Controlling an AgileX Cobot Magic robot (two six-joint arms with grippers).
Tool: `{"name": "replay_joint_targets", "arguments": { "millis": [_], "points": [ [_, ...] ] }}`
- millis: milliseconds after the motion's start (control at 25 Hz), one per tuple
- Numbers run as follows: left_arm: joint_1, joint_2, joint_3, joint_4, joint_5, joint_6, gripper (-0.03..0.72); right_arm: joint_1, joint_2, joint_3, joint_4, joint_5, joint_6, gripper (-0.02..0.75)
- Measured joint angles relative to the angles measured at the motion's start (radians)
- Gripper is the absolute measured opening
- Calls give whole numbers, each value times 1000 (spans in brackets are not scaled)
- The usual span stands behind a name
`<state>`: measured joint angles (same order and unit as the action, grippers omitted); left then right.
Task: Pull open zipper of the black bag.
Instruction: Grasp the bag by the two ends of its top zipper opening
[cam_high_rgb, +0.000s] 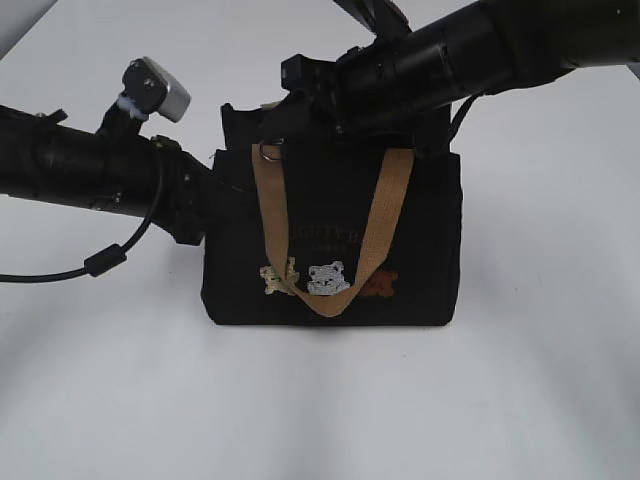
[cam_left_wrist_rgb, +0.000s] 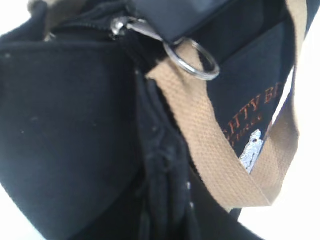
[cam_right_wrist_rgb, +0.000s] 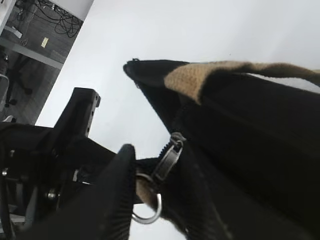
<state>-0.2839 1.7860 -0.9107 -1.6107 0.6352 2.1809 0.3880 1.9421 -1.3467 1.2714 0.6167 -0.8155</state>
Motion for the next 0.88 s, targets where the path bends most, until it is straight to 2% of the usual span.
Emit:
{"name": "replay_joint_targets", "arguments": {
  "millis": [80, 200, 280, 440, 600, 680, 760, 800, 880],
  "points": [
    [0, 0, 0, 0, -1, 0, 63, 3, 0, -2, -10, -9, 16, 218],
    [0, 0, 0, 0, -2, 0, 63, 3, 1, -2, -14, -18, 50, 45],
    [0, 0, 0, 1, -2, 0, 63, 2, 1, -2, -24, -18, 77, -1],
    [-1, 0, 0, 2, 6, 0, 63, -34, -28, -2, -103, 43, 147, -1],
    [-1, 0, 0, 1, 5, 0, 63, -137, -103, 1, -231, 144, 224, -1],
    [-1, 0, 0, 1, 4, 0, 63, -179, -135, 1, -257, 166, 238, -1],
    [-1, 0, 0, 1, 4, 0, 63, -185, -155, 1, -269, 184, 243, 1],
    [-1, 0, 0, 1, 4, 0, 63, -176, -157, 1, -269, 193, 243, 13],
    [-1, 0, 0, 1, 4, 0, 63, -138, -157, 1, -269, 193, 243, 101]
  ]
}}
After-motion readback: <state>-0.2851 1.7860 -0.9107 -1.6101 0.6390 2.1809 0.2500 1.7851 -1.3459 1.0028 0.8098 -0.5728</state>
